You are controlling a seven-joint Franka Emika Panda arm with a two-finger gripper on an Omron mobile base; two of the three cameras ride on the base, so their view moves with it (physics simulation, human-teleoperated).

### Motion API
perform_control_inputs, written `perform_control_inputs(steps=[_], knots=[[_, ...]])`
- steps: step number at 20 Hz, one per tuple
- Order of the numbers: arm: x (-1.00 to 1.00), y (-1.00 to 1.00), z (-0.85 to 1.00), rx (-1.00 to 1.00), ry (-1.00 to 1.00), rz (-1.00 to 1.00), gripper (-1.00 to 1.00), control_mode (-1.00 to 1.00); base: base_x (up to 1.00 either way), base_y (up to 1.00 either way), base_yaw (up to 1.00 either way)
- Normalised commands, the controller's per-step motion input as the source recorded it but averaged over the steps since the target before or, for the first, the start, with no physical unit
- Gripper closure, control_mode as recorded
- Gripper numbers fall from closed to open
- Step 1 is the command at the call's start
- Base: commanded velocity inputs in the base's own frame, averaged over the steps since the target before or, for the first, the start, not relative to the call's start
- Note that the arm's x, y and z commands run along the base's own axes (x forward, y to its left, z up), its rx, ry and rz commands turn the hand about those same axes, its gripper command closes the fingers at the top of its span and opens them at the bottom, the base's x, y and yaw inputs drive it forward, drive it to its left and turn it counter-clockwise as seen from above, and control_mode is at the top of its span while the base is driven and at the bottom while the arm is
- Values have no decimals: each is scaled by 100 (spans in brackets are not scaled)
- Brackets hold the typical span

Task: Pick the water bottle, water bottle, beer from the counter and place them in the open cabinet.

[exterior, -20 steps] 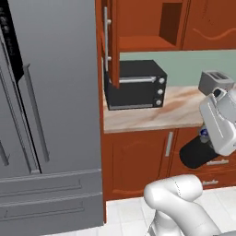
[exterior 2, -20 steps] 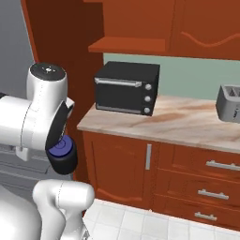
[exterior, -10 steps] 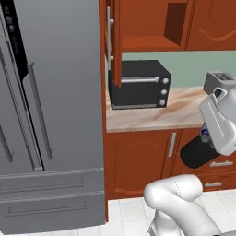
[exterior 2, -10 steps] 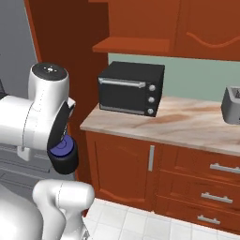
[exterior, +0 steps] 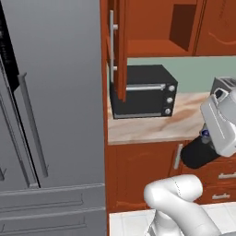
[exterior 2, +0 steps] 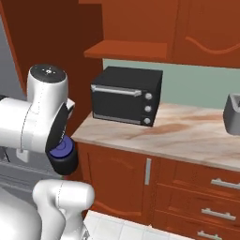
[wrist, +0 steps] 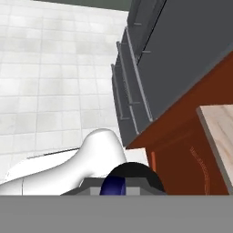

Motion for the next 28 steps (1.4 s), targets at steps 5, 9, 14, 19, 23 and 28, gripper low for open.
perform_control_inputs(steps=[5, 9, 14, 19, 23, 28], knots=[[0, 0, 0, 0, 0, 0, 100, 100, 66, -33, 4], [0, 0, 0, 0, 0, 0, 100, 100, 46, -42, 6], [0, 0, 0, 0, 0, 0, 100, 100, 35, -41, 5], [0, 0, 0, 0, 0, 0, 100, 100, 27, -27, 4], [0, 0, 0, 0, 0, 0, 100, 100, 39, -1, 1], [0, 0, 0, 0, 0, 0, 100, 100, 55, 0, 0]])
